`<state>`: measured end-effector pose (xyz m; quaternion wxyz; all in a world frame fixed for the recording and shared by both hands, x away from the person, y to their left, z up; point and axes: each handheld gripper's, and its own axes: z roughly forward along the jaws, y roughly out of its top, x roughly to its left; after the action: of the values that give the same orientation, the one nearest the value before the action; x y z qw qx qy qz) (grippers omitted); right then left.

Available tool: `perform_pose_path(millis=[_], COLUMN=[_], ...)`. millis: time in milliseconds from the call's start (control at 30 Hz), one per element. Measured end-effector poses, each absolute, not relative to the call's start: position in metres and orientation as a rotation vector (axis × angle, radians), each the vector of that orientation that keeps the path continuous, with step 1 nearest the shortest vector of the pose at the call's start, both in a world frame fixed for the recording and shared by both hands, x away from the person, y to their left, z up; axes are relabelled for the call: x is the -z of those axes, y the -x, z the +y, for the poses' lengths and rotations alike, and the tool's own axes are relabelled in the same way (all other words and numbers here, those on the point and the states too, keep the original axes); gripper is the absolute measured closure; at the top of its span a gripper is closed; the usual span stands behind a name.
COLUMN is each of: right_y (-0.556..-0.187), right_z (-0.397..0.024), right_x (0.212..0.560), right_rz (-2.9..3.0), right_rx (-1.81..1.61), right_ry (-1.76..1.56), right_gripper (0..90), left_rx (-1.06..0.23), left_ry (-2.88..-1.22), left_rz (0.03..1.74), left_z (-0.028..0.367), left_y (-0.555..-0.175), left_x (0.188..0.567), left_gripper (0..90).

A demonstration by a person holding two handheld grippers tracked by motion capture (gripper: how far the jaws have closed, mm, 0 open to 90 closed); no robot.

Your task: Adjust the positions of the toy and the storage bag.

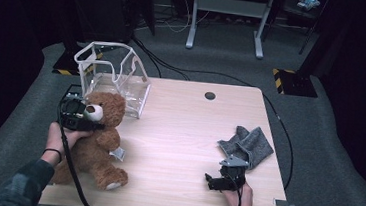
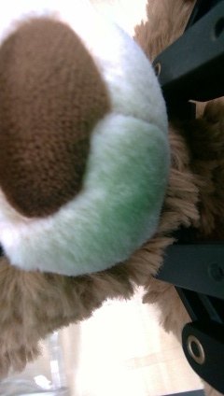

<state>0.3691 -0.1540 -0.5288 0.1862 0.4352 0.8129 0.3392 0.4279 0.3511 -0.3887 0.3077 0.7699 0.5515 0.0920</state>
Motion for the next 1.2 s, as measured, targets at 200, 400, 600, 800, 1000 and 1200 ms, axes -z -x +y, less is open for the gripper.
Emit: perform_pose_path(millis=[200,400,600,800,1000,1200], right_y=[-0.370,-0.370,-0.368,-0.369,-0.369,-0.367], right_z=[-0.154,-0.154,-0.152,-0.154,-0.152,-0.151], right_x=[0.529,0.529,0.529,0.529,0.528,0.526], right_rz=[2.290,2.289,2.276,2.286,2.292,2.274], right_rx=[-0.952,-0.952,-0.958,-0.948,-0.942,-0.962], right_ry=[-1.217,-1.217,-1.257,-1.208,-1.214,-1.202], right_gripper=[3.6,3.5,3.5,3.4,2.8,2.7], left_rx=[-0.190,-0.159,-0.099,-0.127,-0.186,-0.321], left_ry=[-2.020,-2.010,-2.050,-2.053,-2.037,-1.965], left_rz=[1.531,1.588,1.634,1.639,1.629,1.598], left_z=[0.359,0.361,0.359,0.357,0.355,0.350], left_y=[-0.429,-0.443,-0.451,-0.453,-0.449,-0.446], left_x=[0.410,0.427,0.450,0.451,0.444,0.417], left_gripper=[54.1,53.1,50.1,36.4,20.0,14.6])
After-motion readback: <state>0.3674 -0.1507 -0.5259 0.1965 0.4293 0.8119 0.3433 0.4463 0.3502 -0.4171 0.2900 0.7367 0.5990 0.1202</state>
